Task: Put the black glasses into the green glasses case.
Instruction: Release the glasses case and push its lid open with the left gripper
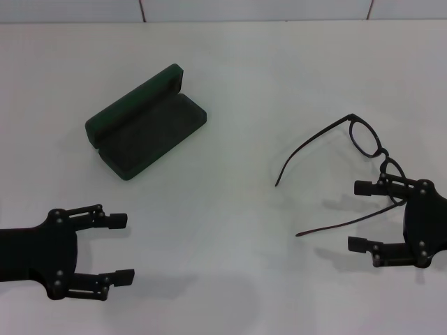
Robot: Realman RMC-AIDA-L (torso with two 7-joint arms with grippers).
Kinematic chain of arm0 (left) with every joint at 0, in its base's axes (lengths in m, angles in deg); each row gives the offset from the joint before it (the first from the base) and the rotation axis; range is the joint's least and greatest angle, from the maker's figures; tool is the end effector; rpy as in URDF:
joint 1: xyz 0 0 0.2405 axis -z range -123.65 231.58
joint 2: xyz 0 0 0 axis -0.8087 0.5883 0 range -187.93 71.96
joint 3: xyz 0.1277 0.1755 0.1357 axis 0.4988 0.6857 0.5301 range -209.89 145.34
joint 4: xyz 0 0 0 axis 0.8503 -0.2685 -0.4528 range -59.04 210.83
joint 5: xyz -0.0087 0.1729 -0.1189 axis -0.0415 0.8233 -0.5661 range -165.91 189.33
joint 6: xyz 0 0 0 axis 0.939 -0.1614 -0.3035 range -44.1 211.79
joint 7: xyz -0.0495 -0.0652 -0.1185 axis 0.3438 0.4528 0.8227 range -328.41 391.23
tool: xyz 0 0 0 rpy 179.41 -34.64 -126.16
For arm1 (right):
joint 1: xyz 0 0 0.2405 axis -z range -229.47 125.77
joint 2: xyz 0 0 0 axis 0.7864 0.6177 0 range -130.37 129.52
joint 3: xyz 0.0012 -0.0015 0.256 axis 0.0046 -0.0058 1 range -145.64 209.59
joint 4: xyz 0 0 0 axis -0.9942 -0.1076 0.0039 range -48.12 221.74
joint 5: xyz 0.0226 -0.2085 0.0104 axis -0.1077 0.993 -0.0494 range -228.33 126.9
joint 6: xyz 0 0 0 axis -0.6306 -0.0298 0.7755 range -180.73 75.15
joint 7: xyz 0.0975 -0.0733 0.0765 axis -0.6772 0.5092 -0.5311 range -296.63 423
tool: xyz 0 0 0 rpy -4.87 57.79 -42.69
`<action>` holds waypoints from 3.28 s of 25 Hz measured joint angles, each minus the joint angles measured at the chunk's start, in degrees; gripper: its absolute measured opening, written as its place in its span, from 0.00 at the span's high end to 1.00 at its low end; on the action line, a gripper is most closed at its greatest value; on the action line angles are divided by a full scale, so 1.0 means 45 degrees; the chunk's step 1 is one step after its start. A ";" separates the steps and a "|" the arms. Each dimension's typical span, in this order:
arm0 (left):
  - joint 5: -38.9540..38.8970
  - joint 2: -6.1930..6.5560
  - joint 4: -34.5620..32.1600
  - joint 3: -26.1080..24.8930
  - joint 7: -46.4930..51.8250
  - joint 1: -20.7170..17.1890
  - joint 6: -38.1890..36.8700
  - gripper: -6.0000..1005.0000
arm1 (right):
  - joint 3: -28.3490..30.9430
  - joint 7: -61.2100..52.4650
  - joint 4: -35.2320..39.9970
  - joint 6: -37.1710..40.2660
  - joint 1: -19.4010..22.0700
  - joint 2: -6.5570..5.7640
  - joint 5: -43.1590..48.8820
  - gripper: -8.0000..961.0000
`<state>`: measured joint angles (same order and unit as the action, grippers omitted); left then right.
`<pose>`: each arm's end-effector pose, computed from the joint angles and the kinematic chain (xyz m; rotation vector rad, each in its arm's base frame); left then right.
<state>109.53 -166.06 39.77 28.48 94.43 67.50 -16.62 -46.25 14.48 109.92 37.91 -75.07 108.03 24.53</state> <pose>-0.3261 0.2323 0.0382 -2.8944 -0.4011 -0.6830 0.2890 0.2779 -0.0035 -2.8010 0.1414 0.8269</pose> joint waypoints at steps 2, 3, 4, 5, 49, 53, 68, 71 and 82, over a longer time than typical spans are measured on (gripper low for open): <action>0.0000 -0.0003 0.0000 -0.0011 0.0000 0.0000 0.0000 0.13 | 0.0000 0.0004 -0.0001 0.0000 0.0013 0.0000 -0.0001 0.11; 0.0000 -0.0004 0.0001 -0.0010 0.0000 0.0000 0.0000 0.13 | 0.0000 0.0007 0.0000 0.0000 0.0021 0.0000 -0.0002 0.11; 0.0001 -0.0006 0.0000 -0.0011 0.0000 -0.0001 0.0000 0.13 | 0.0000 0.0012 0.0000 0.0000 0.0028 0.0000 -0.0002 0.11; 0.0001 -0.0007 0.0000 -0.0010 0.0000 -0.0001 0.0000 0.13 | 0.0000 0.0016 -0.0001 0.0000 0.0036 0.0000 -0.0002 0.11; 1.0322 -0.0481 -0.4088 -0.1681 1.5029 0.7559 0.2944 0.13 | -0.0091 -0.0043 0.0126 0.0117 -0.0282 0.0411 0.0527 0.11; 1.1533 -0.0638 -0.2928 -0.1473 1.5035 0.8770 0.3649 0.13 | -0.0101 -0.0047 0.0122 0.0086 -0.0286 0.0443 0.0535 0.11; 1.3258 -0.1208 -0.1596 -0.0642 1.5246 0.9164 0.5674 0.16 | -0.0043 -0.0073 0.0038 0.0005 -0.0259 0.0509 0.0704 0.11; 1.3630 -0.1366 -0.1675 -0.0634 1.5241 0.9175 0.5709 0.17 | -0.0040 -0.0074 0.0020 -0.0014 -0.0270 0.0508 0.0704 0.11; 1.3686 -0.1521 -0.1956 -0.0320 1.5130 0.9167 0.5860 0.49 | -0.0038 -0.0075 0.0020 -0.0058 -0.0160 0.0508 0.0701 0.11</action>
<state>171.11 -172.90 30.97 27.04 162.51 108.75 9.75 -46.42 14.14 110.01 37.65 -75.79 110.32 27.68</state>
